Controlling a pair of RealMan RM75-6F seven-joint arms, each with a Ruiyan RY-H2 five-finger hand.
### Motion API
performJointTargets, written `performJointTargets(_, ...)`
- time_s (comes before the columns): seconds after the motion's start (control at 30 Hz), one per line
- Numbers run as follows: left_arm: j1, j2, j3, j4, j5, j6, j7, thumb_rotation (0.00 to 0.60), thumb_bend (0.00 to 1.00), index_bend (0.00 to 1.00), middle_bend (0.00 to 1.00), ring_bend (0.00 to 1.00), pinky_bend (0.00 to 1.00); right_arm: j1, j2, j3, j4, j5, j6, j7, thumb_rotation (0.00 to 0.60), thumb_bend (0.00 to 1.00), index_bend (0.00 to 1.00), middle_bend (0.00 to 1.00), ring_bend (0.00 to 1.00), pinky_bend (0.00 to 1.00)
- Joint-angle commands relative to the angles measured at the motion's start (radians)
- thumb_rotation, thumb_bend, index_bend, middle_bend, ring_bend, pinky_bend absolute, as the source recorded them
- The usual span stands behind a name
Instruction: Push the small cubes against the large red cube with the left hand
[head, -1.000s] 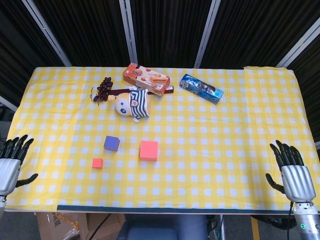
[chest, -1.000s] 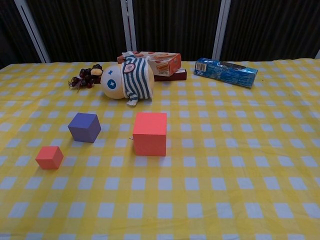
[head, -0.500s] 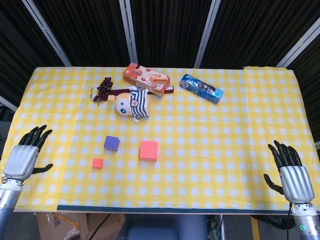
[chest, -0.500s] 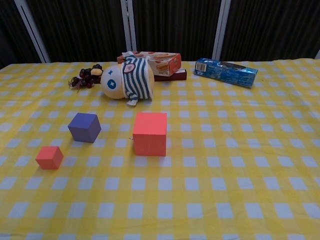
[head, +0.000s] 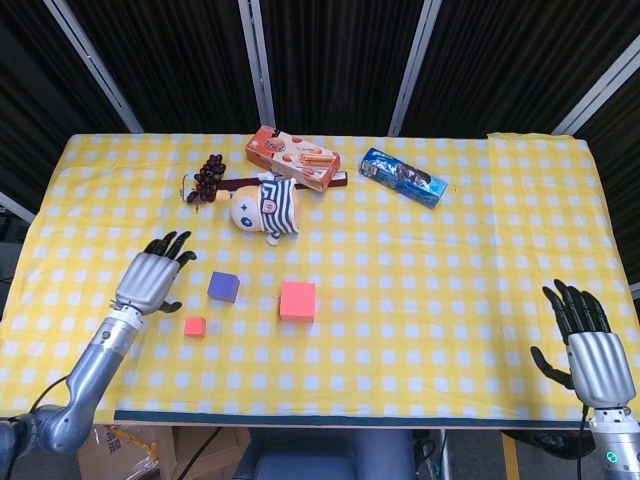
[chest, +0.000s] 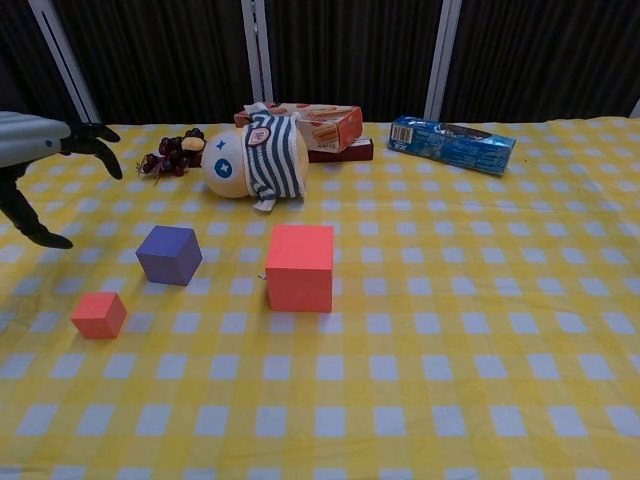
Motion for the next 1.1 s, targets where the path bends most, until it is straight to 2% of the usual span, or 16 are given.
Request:
performJointTargets(0.03,-0.049,-0.042,-0.002,0.016,-0.049,-0.021,0.056,0.600,0.14,0.27,0.00,0.00,0.16,-0.002,-0.002,0.002,0.003,-0.003,0.007,0.004,0.600,0.36,0.00,0.00,0.00,0.07)
performJointTargets(0.2,-0.092,-0.085,0.010,0.049,-0.107,-0.017,0.118,0.600,0.14,0.27,0.00,0.00,0.16,-0.005,-0.004,0.003,0.004,-0.007,0.016,0.007,0.600,0.36,0.00,0.00,0.00,0.07)
performJointTargets(0.33,-0.128,-0.115,0.023,0.077,-0.198,-0.008,0.187,0.600,0.14,0.25,0.00,0.00,0.16,-0.007,-0.004,0.005,0.004,-0.004,0.019,0.013,0.600,0.36,0.00,0.00,0.00,0.07)
performJointTargets(0.47,-0.149,-0.143,0.031,0.107,-0.244,0.000,0.199,0.600,0.15,0.26,0.00,0.00,0.16,-0.007,-0.002,0.005,0.004,-0.001,0.018,0.023,0.600,0.36,0.00,0.00,0.00,0.07)
performJointTargets(0.77,-0.178,-0.207,0.039,0.168,-0.242,-0.003,0.138,0.600,0.18,0.28,0.00,0.00,0.16,-0.007,-0.004,0.005,0.003,-0.012,0.025,0.034,0.600,0.36,0.00,0.00,0.00,0.07)
performJointTargets(1.0,-0.195,-0.232,0.047,0.188,-0.266,-0.006,0.126,0.600,0.28,0.31,0.00,0.00,0.16,-0.008,-0.006,0.006,0.005,-0.012,0.027,0.041,0.600,0.36,0.00,0.00,0.00,0.07)
performJointTargets(1.1,-0.198,-0.237,0.051,0.192,-0.271,-0.004,0.122,0.600,0.33,0.36,0.00,0.00,0.16,-0.009,-0.005,0.006,0.004,-0.012,0.029,0.044,0.600,0.36,0.00,0.00,0.00,0.07)
